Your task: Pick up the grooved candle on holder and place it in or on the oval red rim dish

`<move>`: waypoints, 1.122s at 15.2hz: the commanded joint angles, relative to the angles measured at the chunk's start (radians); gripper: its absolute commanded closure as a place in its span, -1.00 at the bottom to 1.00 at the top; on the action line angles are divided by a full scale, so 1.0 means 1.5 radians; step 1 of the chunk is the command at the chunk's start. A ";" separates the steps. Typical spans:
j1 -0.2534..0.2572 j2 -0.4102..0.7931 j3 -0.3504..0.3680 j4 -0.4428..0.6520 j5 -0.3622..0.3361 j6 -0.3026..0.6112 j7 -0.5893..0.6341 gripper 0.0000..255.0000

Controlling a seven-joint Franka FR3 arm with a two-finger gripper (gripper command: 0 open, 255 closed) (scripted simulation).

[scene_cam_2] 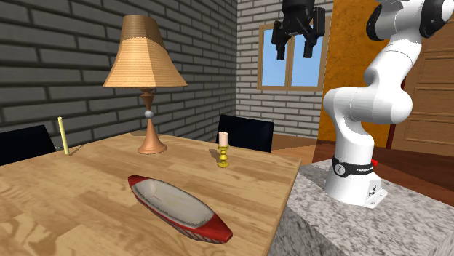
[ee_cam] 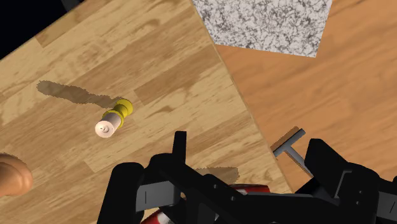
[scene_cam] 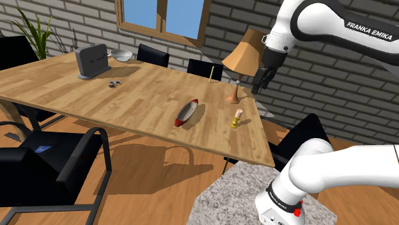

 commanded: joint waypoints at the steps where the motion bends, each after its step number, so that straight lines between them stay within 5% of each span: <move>1: 0.000 0.000 0.000 0.000 0.000 0.000 0.000 -1.00; 17: -0.029 0.174 -0.191 -0.126 -0.082 0.319 -0.190 -1.00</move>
